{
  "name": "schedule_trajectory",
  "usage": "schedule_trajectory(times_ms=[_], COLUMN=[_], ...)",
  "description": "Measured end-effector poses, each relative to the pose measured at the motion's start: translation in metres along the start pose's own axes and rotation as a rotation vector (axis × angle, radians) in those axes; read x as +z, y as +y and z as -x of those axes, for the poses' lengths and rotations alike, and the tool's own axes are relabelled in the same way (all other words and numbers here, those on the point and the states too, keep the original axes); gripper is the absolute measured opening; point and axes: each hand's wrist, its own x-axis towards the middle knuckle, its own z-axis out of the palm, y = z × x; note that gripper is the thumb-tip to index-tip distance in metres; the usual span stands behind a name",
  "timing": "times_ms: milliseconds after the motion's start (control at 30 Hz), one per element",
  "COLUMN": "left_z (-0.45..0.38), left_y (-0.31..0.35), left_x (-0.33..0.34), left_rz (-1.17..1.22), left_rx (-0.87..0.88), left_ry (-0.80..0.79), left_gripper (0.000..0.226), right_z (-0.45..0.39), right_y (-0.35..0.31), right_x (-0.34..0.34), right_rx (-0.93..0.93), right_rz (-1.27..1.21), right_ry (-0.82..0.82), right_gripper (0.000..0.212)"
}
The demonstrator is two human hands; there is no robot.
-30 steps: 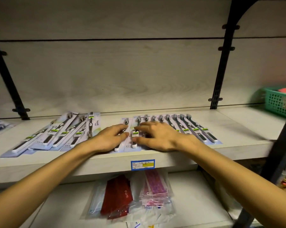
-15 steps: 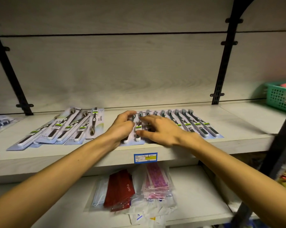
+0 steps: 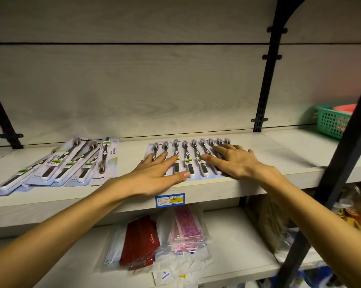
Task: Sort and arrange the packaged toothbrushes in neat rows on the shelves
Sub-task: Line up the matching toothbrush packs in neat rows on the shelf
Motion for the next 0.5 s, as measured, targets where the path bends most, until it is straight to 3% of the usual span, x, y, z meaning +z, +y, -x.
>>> schedule_trajectory(times_ms=[267, 367, 500], left_z=[0.008, 0.011, 0.007], left_y=[0.029, 0.027, 0.031], left_x=[0.001, -0.005, -0.004], left_rz=[-0.104, -0.013, -0.09], left_rx=[0.046, 0.022, 0.009], left_ry=[0.111, 0.063, 0.033], left_gripper=[0.104, 0.104, 0.096], right_z=[-0.007, -0.006, -0.006], right_y=[0.004, 0.006, 0.001], right_x=[0.0, 0.0, -0.004], right_rx=[0.015, -0.001, -0.045], right_rz=[0.012, 0.009, -0.001], right_ry=[-0.022, -0.005, 0.038], right_gripper=[0.118, 0.118, 0.115])
